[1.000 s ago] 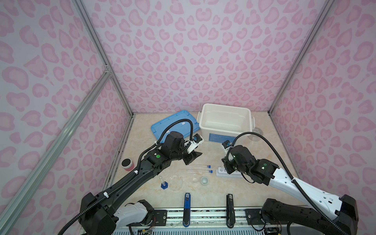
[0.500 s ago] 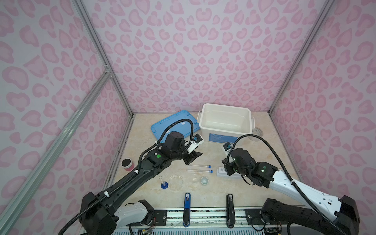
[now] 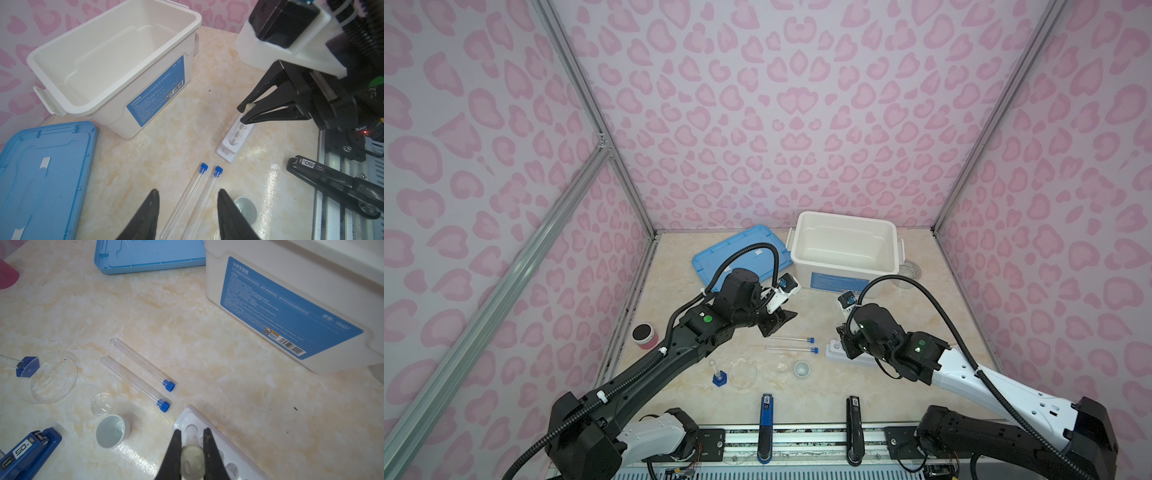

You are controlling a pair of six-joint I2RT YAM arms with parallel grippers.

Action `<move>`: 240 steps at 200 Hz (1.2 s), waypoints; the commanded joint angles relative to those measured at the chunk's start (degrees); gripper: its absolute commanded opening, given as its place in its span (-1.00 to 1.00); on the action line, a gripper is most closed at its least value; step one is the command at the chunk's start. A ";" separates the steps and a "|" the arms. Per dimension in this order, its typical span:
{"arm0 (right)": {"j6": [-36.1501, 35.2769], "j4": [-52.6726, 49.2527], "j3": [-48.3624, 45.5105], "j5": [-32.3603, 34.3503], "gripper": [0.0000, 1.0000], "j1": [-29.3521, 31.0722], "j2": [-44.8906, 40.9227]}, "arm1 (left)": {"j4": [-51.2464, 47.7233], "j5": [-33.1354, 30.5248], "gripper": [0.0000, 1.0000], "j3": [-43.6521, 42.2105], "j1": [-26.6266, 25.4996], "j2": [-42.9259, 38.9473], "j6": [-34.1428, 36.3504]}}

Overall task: Organize the chemistry lab equipment
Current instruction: 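Lower the white-capped tube into a rack hole and open the right gripper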

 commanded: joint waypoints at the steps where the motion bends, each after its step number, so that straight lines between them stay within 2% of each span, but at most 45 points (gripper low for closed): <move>1: 0.11 0.85 -0.69 0.70 -0.90 0.04 0.02 | 0.92 0.55 -0.04 0.07 0.03 0.15 0.34; 68: 0.12 1.62 -1.39 1.06 -0.86 0.13 0.80 | 0.53 -0.14 -0.04 0.12 0.03 0.63 0.65; 174: -0.16 -0.63 0.90 1.49 -0.40 0.35 -2.16 | -1.60 -0.73 -0.01 1.51 0.03 1.77 1.48; 240: -2.31 -2.88 4.07 1.53 -0.28 -1.39 -4.03 | -6.19 1.54 0.00 2.81 -0.06 6.93 3.26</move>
